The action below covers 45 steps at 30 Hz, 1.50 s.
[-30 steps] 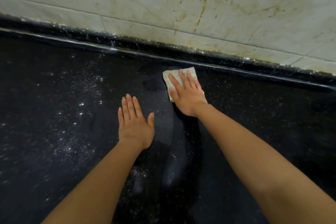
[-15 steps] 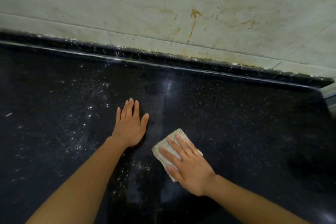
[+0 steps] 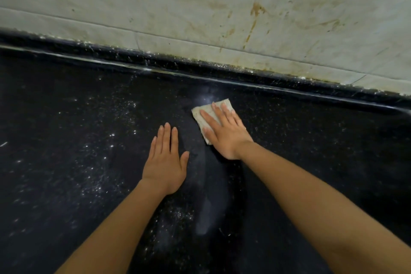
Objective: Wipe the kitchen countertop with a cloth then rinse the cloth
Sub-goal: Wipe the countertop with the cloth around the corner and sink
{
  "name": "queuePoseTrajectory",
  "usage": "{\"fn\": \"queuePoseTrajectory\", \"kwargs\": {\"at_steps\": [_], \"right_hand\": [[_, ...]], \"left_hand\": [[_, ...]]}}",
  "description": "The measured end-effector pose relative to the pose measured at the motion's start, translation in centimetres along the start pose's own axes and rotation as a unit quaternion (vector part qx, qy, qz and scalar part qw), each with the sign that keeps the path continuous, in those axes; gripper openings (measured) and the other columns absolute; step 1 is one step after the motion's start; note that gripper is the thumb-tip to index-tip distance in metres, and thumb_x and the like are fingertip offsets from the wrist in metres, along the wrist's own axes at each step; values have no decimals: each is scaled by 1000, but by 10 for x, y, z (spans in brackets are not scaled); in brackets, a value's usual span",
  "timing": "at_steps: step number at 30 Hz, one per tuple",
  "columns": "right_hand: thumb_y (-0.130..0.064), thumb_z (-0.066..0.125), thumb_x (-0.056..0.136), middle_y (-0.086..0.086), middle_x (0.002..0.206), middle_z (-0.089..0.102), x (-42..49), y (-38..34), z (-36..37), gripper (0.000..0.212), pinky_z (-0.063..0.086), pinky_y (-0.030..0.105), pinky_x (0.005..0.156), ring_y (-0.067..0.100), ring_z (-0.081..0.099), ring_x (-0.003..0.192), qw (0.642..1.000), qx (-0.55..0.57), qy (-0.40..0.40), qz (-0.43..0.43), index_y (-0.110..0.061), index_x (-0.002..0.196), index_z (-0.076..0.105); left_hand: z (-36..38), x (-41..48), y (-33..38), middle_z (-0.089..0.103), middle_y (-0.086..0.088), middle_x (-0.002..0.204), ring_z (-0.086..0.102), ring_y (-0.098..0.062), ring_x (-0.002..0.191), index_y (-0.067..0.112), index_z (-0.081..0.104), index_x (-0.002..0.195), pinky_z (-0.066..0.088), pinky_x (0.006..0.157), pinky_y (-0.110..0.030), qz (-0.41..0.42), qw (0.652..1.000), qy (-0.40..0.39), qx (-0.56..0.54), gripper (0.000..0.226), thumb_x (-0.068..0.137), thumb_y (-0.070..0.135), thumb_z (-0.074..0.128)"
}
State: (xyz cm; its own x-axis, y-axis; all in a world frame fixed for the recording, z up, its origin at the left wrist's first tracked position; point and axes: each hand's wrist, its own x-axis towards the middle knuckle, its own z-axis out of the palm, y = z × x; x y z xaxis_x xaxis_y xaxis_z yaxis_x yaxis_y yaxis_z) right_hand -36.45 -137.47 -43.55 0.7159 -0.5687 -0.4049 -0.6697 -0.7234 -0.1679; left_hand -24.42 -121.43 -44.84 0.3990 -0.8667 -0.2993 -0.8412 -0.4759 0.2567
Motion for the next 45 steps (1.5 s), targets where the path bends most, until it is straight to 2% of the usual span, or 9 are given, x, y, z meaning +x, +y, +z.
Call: {"fn": "queuePoseTrajectory", "kwargs": {"at_steps": [9,21,27,29,31,32,34,36,45], "right_hand": [[-49,7,101,1,158,-25,40,-18,-15,56,-16,40,117,24,-26,144,998,25,-3,55,-35,151,-14],[-50,3,100,-6,150,-34,-73,-46,37,51,-23,36,113,15,-39,134,1000,0,-29,-6,-38,139,-27],[-51,-8,92,-1,148,-38,-120,-66,60,57,-28,34,110,22,-38,137,997,-29,-46,-50,-35,143,-28],[-51,-10,92,3,153,-31,-130,-69,71,60,-27,35,110,26,-32,140,995,-68,-38,-68,-32,148,-22],[-50,-1,100,10,161,0,-136,-71,74,58,-13,38,114,32,-8,146,994,-88,-17,-64,-29,154,-2],[-51,1,100,8,161,5,-136,-70,73,57,-10,38,114,32,-5,146,994,-86,-10,-66,-33,154,-2],[-58,-6,94,-3,157,-21,-131,-67,70,55,-19,35,113,23,-26,143,993,-63,-16,-101,-45,143,-26],[-59,-8,91,-10,151,-35,-123,-65,59,52,-22,33,114,15,-36,139,994,-41,-31,-101,-51,135,-32],[-55,6,99,-2,158,-25,-12,-59,16,55,-17,36,116,17,-27,144,1000,-9,0,22,-41,148,-16]], "left_hand": [[-4,2,-1,-30,-12,153,-26,-23,141,8,-22,146,-17,113,-33,-3,999,-18,32,68,100,46,11],[-6,-28,-3,-19,-6,157,-19,-17,144,10,-11,149,-14,115,-34,-34,997,57,-41,61,101,38,15],[-2,-80,-44,-14,-6,158,-17,-16,144,8,-10,149,-13,116,-32,-100,988,94,-70,63,101,39,18],[-5,-88,-64,-14,-8,158,-16,-18,145,6,-10,149,-11,117,-34,-128,986,91,-60,65,101,40,18],[-9,-90,-81,-14,-10,158,-16,-19,145,5,-11,149,-11,118,-35,-141,985,86,-48,69,100,44,18],[-10,-89,-87,-15,-10,158,-17,-19,145,5,-11,148,-11,117,-35,-142,986,80,-40,72,99,47,18],[-13,-85,-94,-17,-11,157,-18,-20,144,5,-13,148,-13,116,-34,-137,989,59,-18,76,97,53,17],[-13,-80,-96,-17,-11,157,-18,-21,144,5,-13,148,-13,116,-34,-133,990,42,-5,77,96,55,15],[-10,-78,-102,-20,-12,156,-20,-22,144,5,-15,148,-11,117,-35,-123,992,34,7,78,95,57,12]]}}
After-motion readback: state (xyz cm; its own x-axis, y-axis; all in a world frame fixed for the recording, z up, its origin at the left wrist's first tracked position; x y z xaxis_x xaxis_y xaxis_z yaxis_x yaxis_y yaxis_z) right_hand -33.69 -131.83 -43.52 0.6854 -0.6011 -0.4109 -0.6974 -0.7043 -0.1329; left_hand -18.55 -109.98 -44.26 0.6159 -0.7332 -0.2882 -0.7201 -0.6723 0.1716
